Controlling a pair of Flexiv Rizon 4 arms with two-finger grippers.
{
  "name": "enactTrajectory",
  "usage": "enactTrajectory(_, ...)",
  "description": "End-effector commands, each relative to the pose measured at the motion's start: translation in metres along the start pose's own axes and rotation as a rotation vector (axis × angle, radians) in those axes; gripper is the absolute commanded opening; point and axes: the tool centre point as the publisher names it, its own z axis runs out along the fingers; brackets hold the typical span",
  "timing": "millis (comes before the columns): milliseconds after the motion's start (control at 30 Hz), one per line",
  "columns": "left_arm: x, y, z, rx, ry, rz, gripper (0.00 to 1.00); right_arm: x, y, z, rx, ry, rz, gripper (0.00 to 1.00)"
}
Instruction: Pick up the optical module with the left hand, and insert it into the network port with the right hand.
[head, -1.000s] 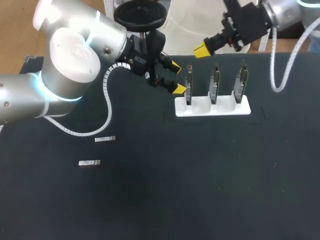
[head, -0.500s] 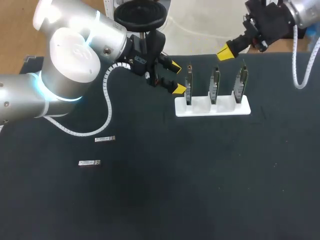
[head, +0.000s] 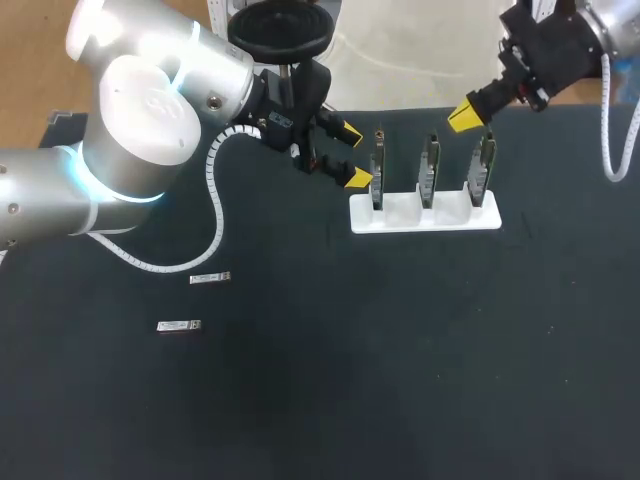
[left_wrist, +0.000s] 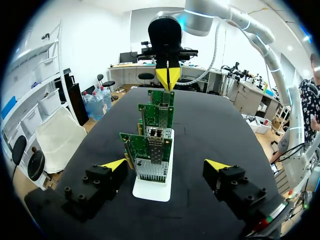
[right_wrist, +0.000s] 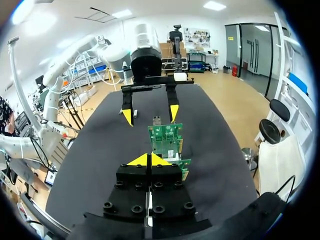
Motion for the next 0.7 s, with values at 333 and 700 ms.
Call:
enactTrajectory(333, -0.0015, 0.0009, 0.0003, 0.001, 0.006, -0.002, 1.0, 0.0085, -0.0022, 0.0036, -0.007, 0.017, 0.017, 0.0)
enactTrajectory(700, -0.0015, 0.0009, 0.0003, 0.001, 0.006, -0.002, 1.0, 0.0096, -0.001, 0.0073, -0.008, 0.049, 0.018, 1.0)
